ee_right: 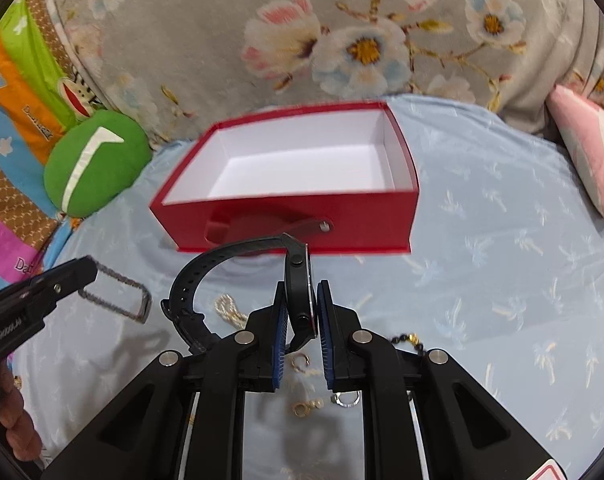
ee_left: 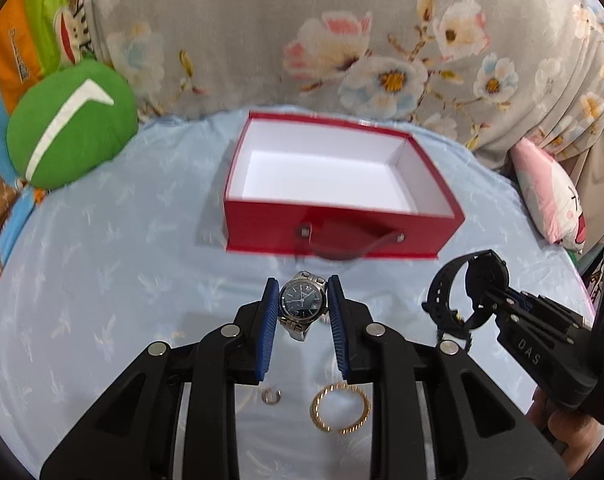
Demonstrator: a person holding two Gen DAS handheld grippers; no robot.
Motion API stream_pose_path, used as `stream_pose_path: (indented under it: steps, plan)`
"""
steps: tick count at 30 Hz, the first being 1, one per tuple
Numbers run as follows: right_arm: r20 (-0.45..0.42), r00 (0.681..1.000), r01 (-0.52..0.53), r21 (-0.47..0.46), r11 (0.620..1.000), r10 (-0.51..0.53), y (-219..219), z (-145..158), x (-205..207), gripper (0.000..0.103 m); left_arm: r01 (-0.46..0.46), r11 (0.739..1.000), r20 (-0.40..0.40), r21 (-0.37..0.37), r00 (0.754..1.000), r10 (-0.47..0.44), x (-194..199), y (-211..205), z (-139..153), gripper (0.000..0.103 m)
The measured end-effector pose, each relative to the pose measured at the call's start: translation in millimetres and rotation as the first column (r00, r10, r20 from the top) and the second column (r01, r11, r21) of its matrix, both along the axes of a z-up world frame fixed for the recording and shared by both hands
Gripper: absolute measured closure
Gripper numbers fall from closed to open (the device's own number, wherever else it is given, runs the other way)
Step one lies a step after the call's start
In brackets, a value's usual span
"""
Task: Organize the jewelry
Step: 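Carry both watches into the red box and open both tools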
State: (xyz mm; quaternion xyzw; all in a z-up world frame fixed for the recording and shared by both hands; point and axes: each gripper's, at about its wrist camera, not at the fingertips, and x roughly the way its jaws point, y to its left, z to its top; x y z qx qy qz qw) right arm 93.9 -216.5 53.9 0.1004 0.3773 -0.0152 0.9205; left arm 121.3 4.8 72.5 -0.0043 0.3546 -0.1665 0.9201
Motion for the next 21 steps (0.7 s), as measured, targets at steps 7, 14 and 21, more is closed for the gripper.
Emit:
stream_pose_path:
  steps: [7,14,21]
  plan:
    - [0.116,0.993,-0.019,-0.012,1.0,0.02,-5,49,19,0.09,-0.003,1.0,0.149,0.012,0.989,0.001,24,-16,55,0.079]
    - [0.181,0.984,0.005,-0.042,0.999,0.003,-15,79,60,0.09,-0.009,1.0,0.23,0.017,0.973,0.005,60,-36,82,0.079]
    - [0.164,0.986,0.025,-0.045,0.999,-0.018,-28,78,114,0.09,-0.027,0.999,0.233,0.027,0.972,0.02,111,-54,77,0.079]
